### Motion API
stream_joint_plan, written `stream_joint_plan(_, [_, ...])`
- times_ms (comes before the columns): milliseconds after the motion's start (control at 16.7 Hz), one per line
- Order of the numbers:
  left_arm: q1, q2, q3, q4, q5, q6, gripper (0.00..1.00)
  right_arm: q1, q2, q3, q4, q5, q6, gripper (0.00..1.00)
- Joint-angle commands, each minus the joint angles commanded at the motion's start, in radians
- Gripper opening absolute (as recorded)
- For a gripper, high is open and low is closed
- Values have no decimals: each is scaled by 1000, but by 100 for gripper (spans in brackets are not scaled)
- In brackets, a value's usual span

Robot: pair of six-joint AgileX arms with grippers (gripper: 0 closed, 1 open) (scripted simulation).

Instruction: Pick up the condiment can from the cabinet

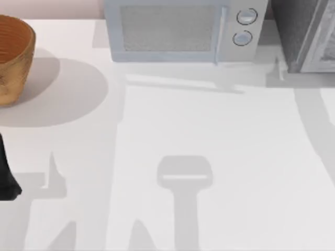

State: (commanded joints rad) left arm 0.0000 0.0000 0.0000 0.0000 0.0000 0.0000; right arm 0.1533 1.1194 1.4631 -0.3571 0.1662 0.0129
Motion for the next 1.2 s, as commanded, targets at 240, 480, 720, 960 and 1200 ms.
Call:
stream_joint_plan(240, [0,0,0,0,0,0,100,23,161,219,-49,24,2,100])
stream_joint_plan(480, [0,0,0,0,0,0,100,31,208,279,-60,31,3,100])
stream_joint_plan(720, [0,0,0,0,0,0,100,27,207,279,-58,30,3,100])
stream_joint_plan(960, [0,0,0,0,0,0,100,18,321,385,-40,30,2,100])
stream_joint_plan(1200, [0,0,0,0,0,0,100,9,499,525,-13,23,2,100])
